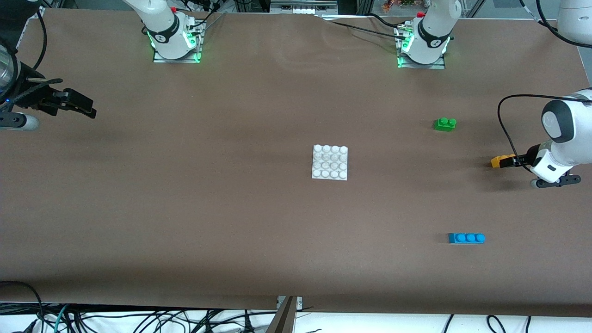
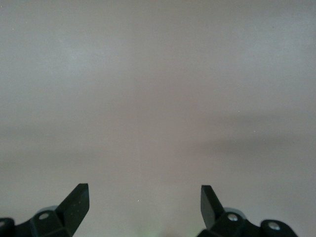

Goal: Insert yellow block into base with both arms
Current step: 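Lower the left gripper and grasp the yellow block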

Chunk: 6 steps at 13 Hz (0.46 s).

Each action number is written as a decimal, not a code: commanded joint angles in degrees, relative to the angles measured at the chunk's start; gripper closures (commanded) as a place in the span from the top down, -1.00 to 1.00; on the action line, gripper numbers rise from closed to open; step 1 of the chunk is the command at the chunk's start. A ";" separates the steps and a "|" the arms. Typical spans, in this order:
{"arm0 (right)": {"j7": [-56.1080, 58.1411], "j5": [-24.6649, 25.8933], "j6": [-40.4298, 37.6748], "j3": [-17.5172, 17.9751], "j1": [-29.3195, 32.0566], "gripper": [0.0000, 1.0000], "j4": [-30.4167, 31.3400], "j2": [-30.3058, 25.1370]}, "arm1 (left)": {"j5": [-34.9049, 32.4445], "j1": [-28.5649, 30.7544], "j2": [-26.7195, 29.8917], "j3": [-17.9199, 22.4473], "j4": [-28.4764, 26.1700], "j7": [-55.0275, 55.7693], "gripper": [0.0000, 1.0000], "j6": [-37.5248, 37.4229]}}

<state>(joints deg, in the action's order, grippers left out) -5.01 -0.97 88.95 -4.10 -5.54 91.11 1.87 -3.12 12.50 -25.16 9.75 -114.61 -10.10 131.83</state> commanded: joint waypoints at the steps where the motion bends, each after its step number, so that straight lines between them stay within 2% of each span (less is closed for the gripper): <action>1: 0.35 0.80 -2.02 0.14 0.27 1.00 -1.90 0.41 | 0.57 0.77 0.02 0.27 -3.60 -1.94 1.00 4.31; 6: 0.26 0.71 -2.20 0.06 0.45 1.00 -1.99 1.29 | 0.57 1.30 0.02 0.27 -4.66 -3.61 0.96 4.22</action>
<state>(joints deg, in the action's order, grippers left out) -5.01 -0.95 88.23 -4.10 -5.50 90.71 2.24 -3.12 13.57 -25.92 9.80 -118.50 -11.41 135.38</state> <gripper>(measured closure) 0.000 0.004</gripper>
